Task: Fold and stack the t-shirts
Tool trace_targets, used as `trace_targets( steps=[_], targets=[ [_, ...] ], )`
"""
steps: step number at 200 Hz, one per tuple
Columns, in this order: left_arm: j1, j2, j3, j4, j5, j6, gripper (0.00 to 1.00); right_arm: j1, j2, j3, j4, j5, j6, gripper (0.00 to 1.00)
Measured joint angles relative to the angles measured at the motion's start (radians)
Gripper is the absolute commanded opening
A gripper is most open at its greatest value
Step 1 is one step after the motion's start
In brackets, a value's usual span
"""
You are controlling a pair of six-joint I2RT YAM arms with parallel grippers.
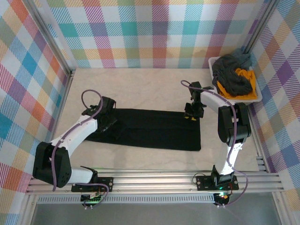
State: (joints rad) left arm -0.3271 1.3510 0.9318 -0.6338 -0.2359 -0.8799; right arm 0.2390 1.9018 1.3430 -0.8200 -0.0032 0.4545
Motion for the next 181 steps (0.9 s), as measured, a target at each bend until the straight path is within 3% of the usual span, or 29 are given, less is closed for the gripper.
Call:
trace_targets(
  steps=[57,104,142,181],
  targets=[
    [-0.018,0.256,-0.061,0.097,0.127,-0.158,0.22,-0.005,0.047,0.027,-0.045,-0.019,0.000,0.31],
    [-0.011,0.403,0.114,0.086,0.144,-0.148,0.23,-0.002,0.005,-0.047,-0.083,-0.044,0.001,0.30],
    [-0.010,0.705,0.533,0.025,0.167,-0.066,0.22,0.055,-0.019,-0.136,-0.098,-0.083,0.034,0.29],
    [-0.018,1.001,0.986,0.042,0.186,-0.003,0.22,0.262,-0.126,-0.296,-0.019,-0.178,0.169,0.29]
  ],
)
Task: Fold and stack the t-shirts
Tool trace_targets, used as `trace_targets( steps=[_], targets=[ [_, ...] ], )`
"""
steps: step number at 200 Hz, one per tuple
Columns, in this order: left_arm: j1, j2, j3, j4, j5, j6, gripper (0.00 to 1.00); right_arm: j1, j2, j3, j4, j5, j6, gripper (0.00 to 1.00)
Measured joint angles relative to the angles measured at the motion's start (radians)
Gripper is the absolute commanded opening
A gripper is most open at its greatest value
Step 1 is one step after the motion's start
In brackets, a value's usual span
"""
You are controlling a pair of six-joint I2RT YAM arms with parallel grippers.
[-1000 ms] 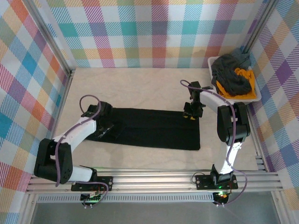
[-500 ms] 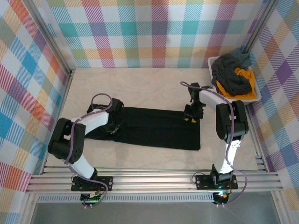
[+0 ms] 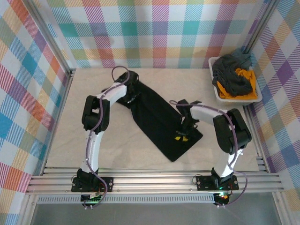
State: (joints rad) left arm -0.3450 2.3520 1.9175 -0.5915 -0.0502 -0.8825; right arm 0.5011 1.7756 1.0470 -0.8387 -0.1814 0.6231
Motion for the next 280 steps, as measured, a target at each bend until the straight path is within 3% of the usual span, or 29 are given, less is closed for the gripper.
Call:
trace_targets(
  steps=[41,76,93,112,125,164,178,199,217,234,280],
  targets=[
    [-0.041,0.188,0.305,-0.002,0.043,0.040,0.21,0.204,-0.016,-0.024,0.065,-0.068,0.158,0.29],
    [-0.063,0.216,0.354,-0.014,0.042,0.046,0.22,0.230,0.039,0.039,0.068,-0.092,0.222,0.31],
    [-0.063,0.215,0.356,-0.021,0.041,0.074,0.32,0.230,0.039,0.048,0.089,-0.093,0.237,0.35],
    [-0.066,0.179,0.334,-0.040,0.010,0.121,0.53,0.230,0.004,0.048,0.110,-0.079,0.250,0.43],
    [-0.074,0.092,0.241,-0.047,-0.027,0.139,0.58,0.228,-0.060,0.048,0.111,-0.048,0.249,0.47],
    [-0.122,-0.461,-0.275,-0.020,-0.033,0.105,0.51,0.121,-0.369,-0.003,0.124,0.016,0.216,0.48],
    [-0.186,-0.686,-0.513,0.022,0.007,0.055,0.52,0.032,-0.467,-0.073,0.123,0.013,0.199,0.48],
    [-0.361,-0.926,-0.890,0.094,0.082,-0.097,0.56,-0.081,-0.534,-0.171,0.107,-0.003,0.170,0.49],
    [-0.531,-1.007,-1.158,0.143,0.117,-0.257,0.59,-0.121,-0.536,-0.225,0.093,-0.031,0.146,0.49],
    [-0.641,-1.049,-1.297,0.153,0.120,-0.387,0.60,-0.131,-0.527,-0.238,0.083,-0.050,0.134,0.49],
    [-0.722,-1.052,-1.312,0.245,0.117,-0.549,0.59,-0.135,-0.469,-0.261,0.116,-0.054,0.116,0.49]
  ],
)
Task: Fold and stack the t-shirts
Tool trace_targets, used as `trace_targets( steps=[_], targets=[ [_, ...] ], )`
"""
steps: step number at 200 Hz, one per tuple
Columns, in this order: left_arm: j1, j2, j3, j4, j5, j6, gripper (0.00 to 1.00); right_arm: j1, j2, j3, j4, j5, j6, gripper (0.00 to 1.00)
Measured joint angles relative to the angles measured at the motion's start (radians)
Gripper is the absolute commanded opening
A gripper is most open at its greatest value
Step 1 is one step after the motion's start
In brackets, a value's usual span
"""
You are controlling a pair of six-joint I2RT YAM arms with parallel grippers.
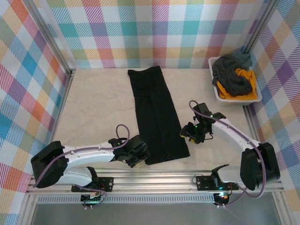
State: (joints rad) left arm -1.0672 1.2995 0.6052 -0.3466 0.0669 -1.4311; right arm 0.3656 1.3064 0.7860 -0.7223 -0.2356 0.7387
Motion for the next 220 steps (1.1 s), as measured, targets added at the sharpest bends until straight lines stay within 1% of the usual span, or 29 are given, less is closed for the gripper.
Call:
trace_targets(
  steps=[21,46,80,100,123,133,153,189,220],
  targets=[
    [-0.007,0.002,-0.006,0.051,-0.007,-0.037,0.57,0.000,0.007,-0.035,0.012,-0.001,-0.003,0.50],
    [-0.023,0.035,0.004,0.092,-0.008,-0.061,0.46,0.000,0.008,-0.071,0.013,0.002,-0.019,0.50],
    [-0.039,0.113,0.013,0.136,-0.001,-0.082,0.38,0.008,0.020,-0.074,-0.009,0.035,-0.030,0.50],
    [-0.042,0.151,0.038,0.166,0.003,-0.085,0.25,0.022,0.019,-0.075,-0.019,0.060,-0.030,0.49],
    [-0.045,0.179,0.053,0.180,-0.009,-0.078,0.07,0.072,0.027,-0.076,-0.024,0.095,-0.029,0.49],
    [-0.045,0.175,0.052,0.181,-0.021,-0.078,0.03,0.096,0.045,-0.076,-0.026,0.112,-0.029,0.48],
    [-0.045,0.138,0.035,0.174,-0.039,-0.083,0.01,0.123,0.083,-0.078,-0.029,0.134,-0.029,0.47],
    [-0.045,0.034,-0.006,0.136,-0.069,-0.085,0.00,0.162,0.048,-0.087,-0.045,0.176,-0.023,0.48],
    [-0.045,0.000,-0.039,0.120,-0.080,-0.091,0.00,0.244,0.039,-0.088,-0.030,0.172,-0.009,0.47]
  ],
)
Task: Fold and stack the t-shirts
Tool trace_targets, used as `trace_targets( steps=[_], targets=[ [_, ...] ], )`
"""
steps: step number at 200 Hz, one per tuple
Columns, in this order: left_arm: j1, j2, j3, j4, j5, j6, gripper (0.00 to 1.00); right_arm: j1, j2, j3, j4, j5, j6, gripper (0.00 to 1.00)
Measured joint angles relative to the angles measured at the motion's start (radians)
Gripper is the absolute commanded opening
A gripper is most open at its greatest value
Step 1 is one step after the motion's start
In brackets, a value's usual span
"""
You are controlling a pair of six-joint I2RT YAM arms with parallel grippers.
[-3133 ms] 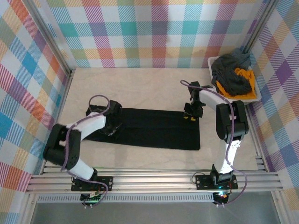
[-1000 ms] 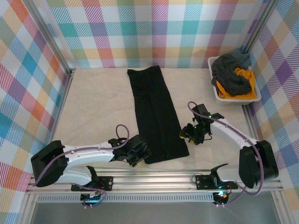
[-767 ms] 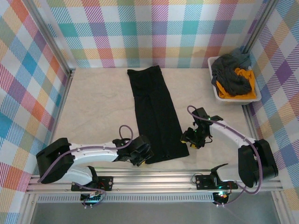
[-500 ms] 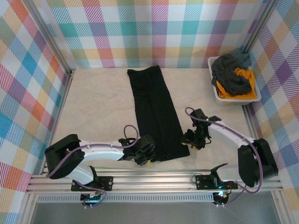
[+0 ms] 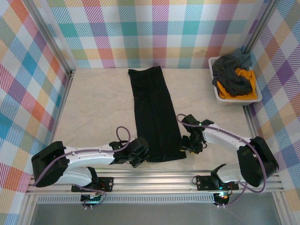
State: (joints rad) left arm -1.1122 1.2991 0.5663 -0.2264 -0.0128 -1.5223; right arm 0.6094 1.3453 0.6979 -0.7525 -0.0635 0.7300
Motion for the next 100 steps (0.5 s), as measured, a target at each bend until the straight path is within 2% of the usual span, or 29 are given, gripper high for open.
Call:
trace_targets(
  steps=[28,47,67,89,100],
  targets=[
    [0.000,-0.019,-0.027,-0.014,-0.007,-0.005,0.00,0.086,0.000,-0.003,0.022,-0.005,0.051,0.45],
    [0.000,-0.058,-0.054,-0.034,-0.013,-0.010,0.00,0.105,0.002,-0.018,0.043,-0.005,0.076,0.44],
    [0.000,-0.099,-0.081,-0.054,-0.022,-0.015,0.00,0.115,0.014,-0.042,0.079,-0.013,0.098,0.39],
    [0.000,-0.128,-0.107,-0.062,-0.027,-0.026,0.00,0.128,0.022,-0.048,0.094,-0.007,0.126,0.28],
    [0.000,-0.140,-0.119,-0.064,-0.027,-0.030,0.00,0.133,0.022,-0.050,0.092,0.002,0.144,0.27]
  ],
)
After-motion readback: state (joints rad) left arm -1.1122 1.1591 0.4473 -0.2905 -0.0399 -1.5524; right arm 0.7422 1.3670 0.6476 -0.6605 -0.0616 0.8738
